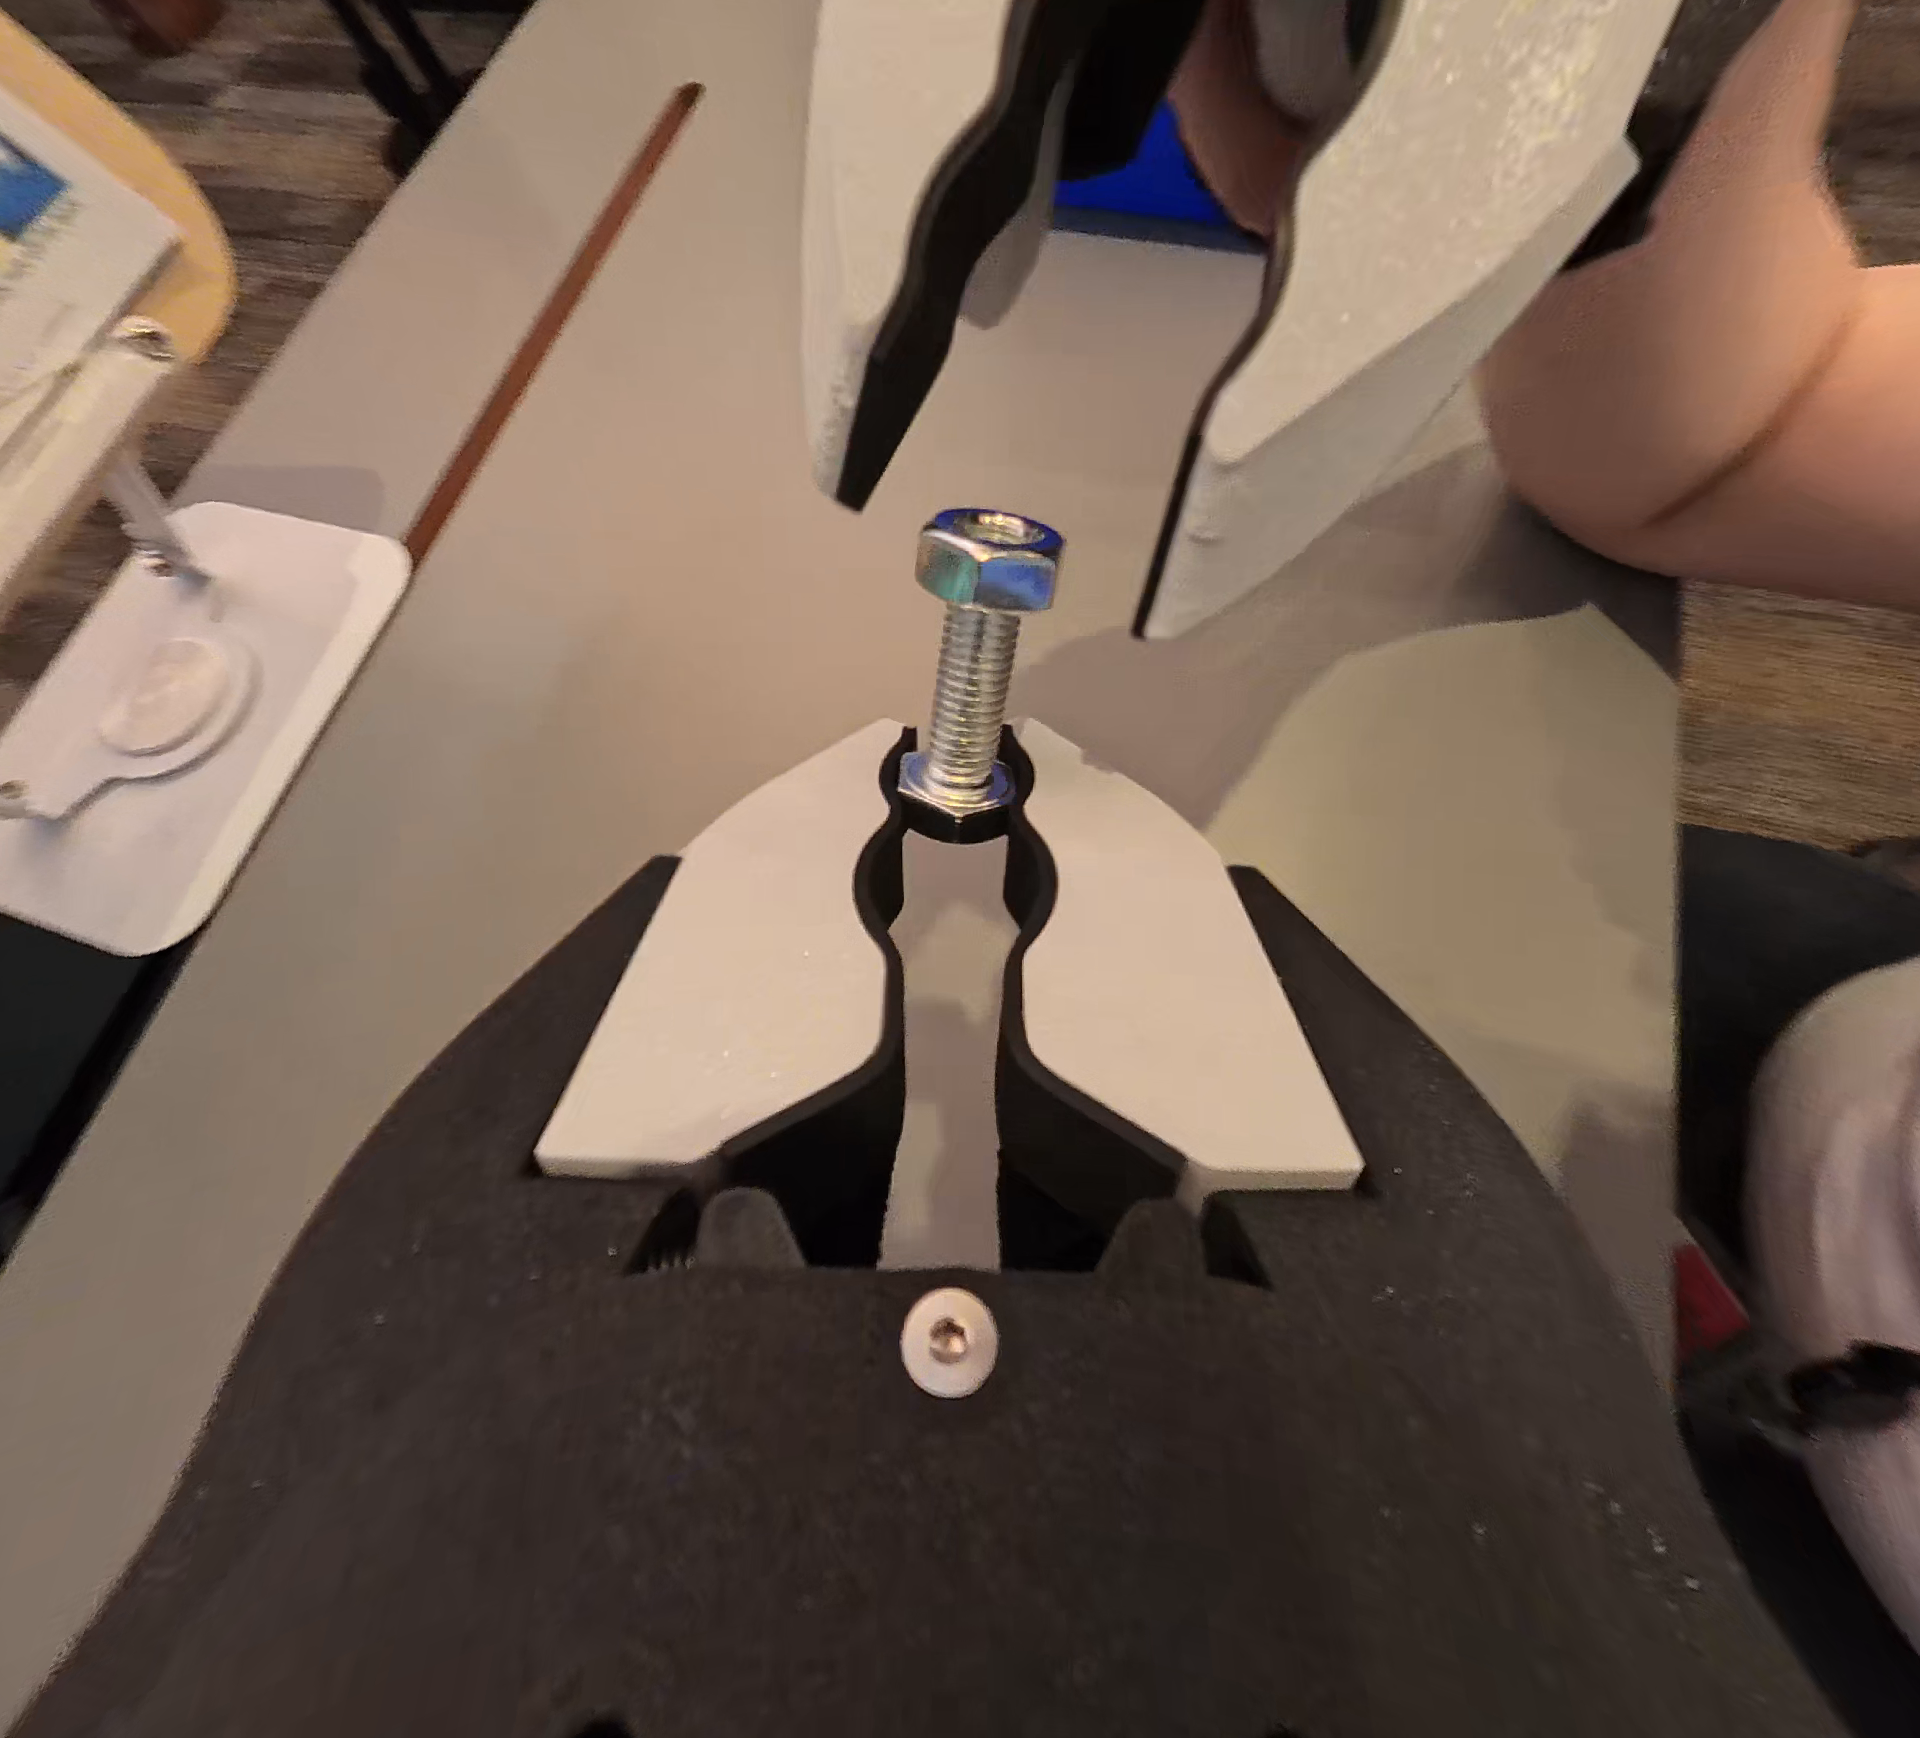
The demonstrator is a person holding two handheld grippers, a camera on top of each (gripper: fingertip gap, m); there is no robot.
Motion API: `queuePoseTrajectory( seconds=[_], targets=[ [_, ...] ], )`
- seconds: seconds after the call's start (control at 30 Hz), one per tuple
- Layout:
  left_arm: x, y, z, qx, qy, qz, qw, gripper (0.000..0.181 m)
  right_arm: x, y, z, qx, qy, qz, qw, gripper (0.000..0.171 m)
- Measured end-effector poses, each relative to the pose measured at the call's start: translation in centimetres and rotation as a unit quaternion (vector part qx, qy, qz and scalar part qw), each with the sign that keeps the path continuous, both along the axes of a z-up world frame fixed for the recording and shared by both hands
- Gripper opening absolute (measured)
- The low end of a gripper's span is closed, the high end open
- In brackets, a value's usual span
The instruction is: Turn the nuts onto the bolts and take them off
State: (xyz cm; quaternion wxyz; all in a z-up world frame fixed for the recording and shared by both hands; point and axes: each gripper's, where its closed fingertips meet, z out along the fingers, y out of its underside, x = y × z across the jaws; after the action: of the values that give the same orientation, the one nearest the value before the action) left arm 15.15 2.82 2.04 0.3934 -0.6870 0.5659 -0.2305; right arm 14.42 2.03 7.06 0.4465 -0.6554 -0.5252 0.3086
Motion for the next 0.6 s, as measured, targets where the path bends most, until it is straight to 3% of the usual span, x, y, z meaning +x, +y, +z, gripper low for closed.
queuePoseTrajectory(
  seconds=[0.17, 0.33, 0.5, 0.6],
  targets=[
    [-0.6, 2.0, 0.3, 0.076, 0.026, 0.063, 0.995, 0.014, 0.1, 0.8, 0.3, -0.083, 0.048, -0.057, 0.994, 0.033],
    [-0.2, 2.1, 0.1, 0.087, 0.031, 0.071, 0.993, 0.014, 0.4, 1.5, -0.1, -0.108, 0.051, -0.085, 0.989, 0.025],
    [-0.2, 1.7, -0.1, 0.076, 0.036, 0.059, 0.995, 0.014, 0.3, 1.0, -0.3, -0.097, 0.033, -0.059, 0.993, 0.018],
    [0.2, 0.0, -0.1, 0.033, 0.019, 0.009, 0.999, 0.014, 0.3, -0.3, -0.1, -0.033, 0.002, 0.011, 0.999, 0.018]
  ],
)
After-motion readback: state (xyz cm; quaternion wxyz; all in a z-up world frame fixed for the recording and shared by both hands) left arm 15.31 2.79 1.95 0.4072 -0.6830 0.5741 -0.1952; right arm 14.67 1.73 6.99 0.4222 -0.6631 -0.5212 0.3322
